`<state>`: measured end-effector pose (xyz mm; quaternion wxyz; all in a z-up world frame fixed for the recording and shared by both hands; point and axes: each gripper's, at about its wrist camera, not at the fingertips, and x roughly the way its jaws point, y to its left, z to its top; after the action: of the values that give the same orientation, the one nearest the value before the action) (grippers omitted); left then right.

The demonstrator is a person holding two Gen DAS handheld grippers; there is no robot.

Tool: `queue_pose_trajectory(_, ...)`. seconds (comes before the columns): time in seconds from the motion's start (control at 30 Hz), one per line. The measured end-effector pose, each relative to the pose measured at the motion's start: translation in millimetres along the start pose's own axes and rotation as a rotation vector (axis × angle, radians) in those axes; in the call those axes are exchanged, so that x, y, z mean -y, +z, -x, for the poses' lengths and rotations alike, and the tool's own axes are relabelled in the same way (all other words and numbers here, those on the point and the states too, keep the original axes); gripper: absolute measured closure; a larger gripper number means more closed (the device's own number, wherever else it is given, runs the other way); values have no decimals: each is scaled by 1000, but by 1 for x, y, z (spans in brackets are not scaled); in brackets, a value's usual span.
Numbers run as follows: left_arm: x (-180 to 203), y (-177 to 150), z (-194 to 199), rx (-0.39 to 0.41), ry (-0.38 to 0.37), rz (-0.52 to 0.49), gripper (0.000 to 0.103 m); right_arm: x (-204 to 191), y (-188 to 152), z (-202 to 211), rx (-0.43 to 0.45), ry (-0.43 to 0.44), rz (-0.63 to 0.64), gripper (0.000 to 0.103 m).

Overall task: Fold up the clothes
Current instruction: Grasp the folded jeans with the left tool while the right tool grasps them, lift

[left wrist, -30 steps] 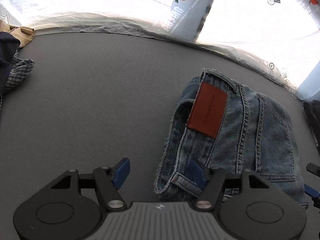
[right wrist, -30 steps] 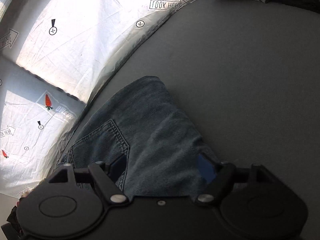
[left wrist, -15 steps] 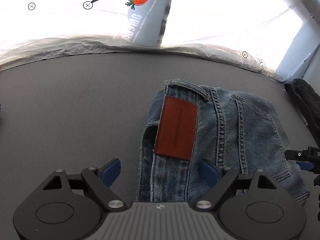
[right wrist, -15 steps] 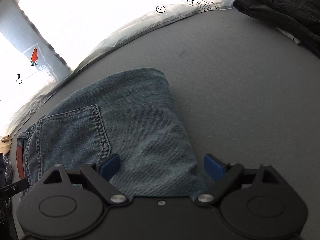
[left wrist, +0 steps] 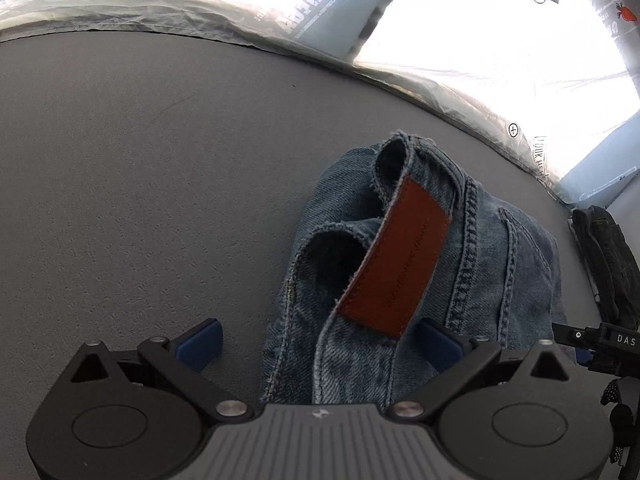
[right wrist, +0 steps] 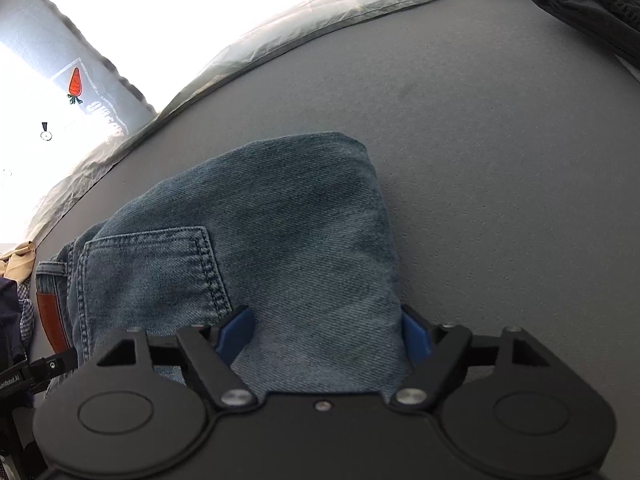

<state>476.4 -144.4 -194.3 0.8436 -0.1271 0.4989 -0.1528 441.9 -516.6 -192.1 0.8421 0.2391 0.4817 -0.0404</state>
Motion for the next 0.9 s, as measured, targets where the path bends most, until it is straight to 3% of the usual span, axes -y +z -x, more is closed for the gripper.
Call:
queue_pose_trajectory(0.03,2,1,1,0,-13,0,15,-2,-1,1,1,2,1,44)
queue_pose_trajectory(0.07,3,1,2,-7,-36,18,35,-5,-3,3,3,8,-3,49)
queue_pose_trajectory(0.1,4,2,3,-11,-53,35,39,-7,-4,6,18,2,-14,63)
queue_pose_trajectory(0.13,7,2,5,-4,-42,40,42,-9,-6,8,36,-6,-26,84)
queue_pose_trajectory(0.3,35,-1,31,54,26,-38,78,-27,-24,33,168,-37,-23,90)
queue_pose_trajectory(0.5,76,-11,72,135,22,-167,83,-41,-36,78,279,-20,16,92)
queue_pose_trajectory(0.67,115,-30,103,188,-35,-241,83,-47,-55,124,368,-30,67,92)
queue_pose_trajectory(0.9,160,-63,133,226,-127,-298,83,-23,-81,192,454,-71,14,92)
